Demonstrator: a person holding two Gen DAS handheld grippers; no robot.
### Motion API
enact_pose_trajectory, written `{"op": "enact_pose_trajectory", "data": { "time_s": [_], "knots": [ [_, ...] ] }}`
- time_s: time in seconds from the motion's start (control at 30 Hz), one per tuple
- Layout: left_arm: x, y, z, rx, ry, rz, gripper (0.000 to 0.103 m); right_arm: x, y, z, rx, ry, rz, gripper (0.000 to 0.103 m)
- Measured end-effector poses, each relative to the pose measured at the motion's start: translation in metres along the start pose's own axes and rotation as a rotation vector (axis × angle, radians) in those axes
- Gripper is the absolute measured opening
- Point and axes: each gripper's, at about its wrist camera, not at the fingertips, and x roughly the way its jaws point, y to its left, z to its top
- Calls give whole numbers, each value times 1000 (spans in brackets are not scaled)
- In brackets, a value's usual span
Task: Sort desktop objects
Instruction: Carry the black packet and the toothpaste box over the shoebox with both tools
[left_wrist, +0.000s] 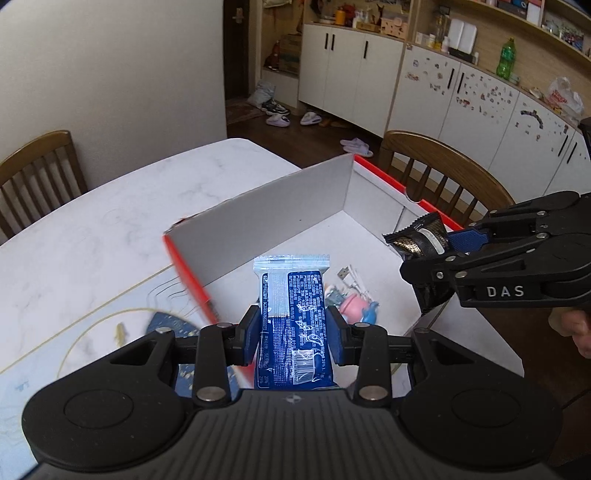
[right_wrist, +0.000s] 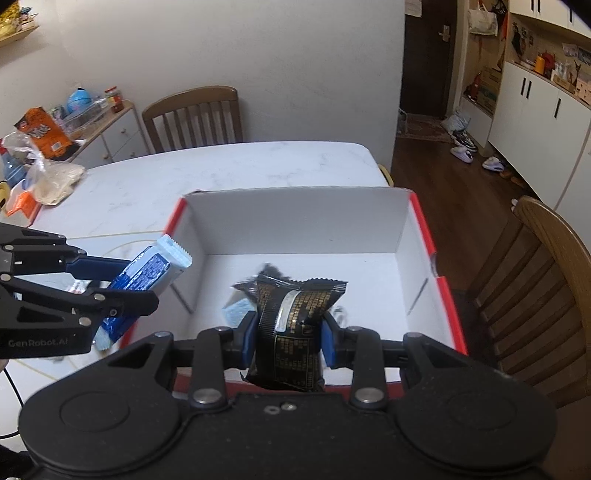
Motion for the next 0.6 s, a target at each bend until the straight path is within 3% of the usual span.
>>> {"op": "enact_pose_trajectory", "data": {
  "time_s": [0.6],
  "knots": [
    [79,-8,35,48,90,-14,36,51,-43,13,-17,78,7,33]
  ]
}}
